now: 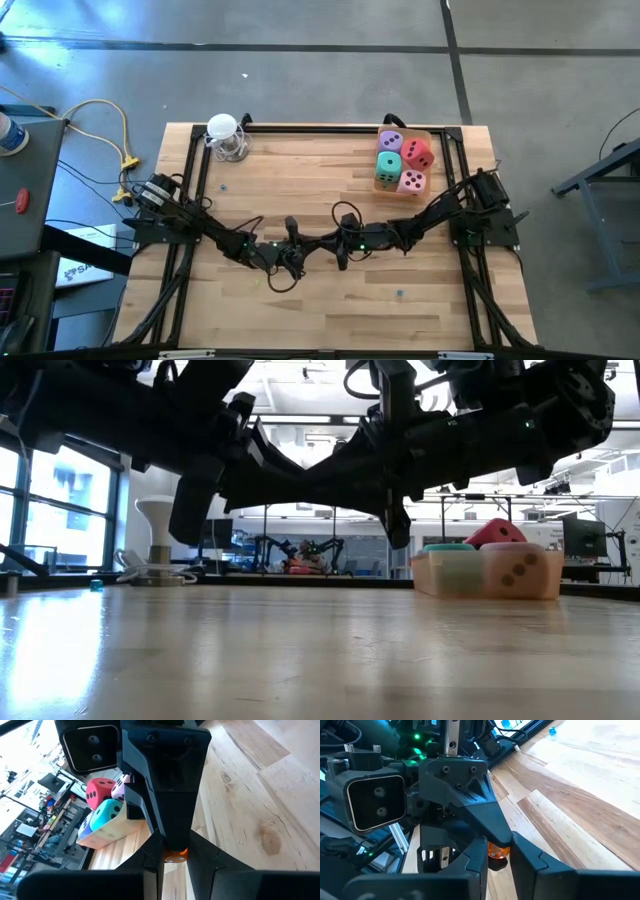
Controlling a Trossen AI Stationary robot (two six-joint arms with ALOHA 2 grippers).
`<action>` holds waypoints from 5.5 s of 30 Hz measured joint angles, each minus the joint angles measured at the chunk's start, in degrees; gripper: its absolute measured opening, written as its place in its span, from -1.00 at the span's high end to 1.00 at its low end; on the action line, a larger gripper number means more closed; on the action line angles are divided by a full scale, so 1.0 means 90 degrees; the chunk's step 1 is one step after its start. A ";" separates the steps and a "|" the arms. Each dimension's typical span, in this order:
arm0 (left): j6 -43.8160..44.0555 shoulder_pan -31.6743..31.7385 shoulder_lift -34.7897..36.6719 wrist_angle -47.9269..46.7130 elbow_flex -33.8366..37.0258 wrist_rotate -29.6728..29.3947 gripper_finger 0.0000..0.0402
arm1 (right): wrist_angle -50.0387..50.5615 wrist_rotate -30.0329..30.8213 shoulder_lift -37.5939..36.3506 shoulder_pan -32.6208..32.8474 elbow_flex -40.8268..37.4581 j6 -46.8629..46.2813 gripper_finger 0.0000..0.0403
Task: Pick & Place Dice
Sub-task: Put the orange small die into the orange bin, then put the light blue small die into the orange bin
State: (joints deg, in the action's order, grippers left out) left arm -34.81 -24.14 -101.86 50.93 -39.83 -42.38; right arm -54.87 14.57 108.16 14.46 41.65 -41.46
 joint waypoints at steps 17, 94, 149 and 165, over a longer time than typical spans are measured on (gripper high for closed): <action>-0.0236 -0.0140 0.0000 0.0071 -0.0034 0.0024 0.20 | 0.0772 0.0281 -0.0168 0.0000 0.0011 0.0259 0.81; 0.2375 -0.0391 0.0005 -0.0712 -0.0015 0.0095 0.16 | 0.8575 -0.1304 -0.2932 0.3026 -0.0002 -0.3665 0.13; 0.2535 -0.0359 0.0005 -0.0703 -0.0022 0.0074 0.16 | 0.8204 -0.0906 -0.1792 0.3354 0.0017 -0.2493 0.20; 0.2535 -0.0359 0.0005 -0.0703 -0.0022 0.0091 0.16 | 0.8344 -0.0932 -0.1778 0.3349 0.0005 -0.2192 0.65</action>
State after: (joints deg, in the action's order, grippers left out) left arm -11.99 -27.38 -101.82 44.60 -40.03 -41.56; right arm 20.23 6.18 92.16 44.60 41.69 -61.19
